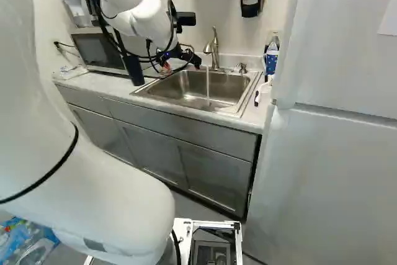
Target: Rinse the cup and place it in the tray
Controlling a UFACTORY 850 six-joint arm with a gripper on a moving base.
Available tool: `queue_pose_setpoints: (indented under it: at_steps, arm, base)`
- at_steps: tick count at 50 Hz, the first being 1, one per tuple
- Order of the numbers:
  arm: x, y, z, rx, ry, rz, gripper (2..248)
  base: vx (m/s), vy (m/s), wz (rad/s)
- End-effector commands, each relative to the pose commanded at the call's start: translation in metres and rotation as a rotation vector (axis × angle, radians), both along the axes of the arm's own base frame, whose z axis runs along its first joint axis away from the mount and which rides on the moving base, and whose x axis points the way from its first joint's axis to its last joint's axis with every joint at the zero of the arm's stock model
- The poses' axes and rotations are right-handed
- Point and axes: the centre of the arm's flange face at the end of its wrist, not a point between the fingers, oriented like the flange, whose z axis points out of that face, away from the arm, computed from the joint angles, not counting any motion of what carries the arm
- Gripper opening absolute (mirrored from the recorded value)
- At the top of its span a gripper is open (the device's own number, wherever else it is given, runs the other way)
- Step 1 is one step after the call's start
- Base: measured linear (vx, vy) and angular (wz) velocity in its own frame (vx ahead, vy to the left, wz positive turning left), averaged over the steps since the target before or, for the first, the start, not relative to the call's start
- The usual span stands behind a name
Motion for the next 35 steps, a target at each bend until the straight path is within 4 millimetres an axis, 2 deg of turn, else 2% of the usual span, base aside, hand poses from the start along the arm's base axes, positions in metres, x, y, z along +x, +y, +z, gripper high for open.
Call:
queue_pose_setpoints:
  at_steps: [17,35]
  arm:
    - [0.013,0.027,0.001,0.0,0.002,0.058,247]
    - [0.018,0.055,0.001,0.0,0.003,0.118,247]
  base:
    - [0.0,0.0,0.0]
    - [0.0,0.0,0.0]
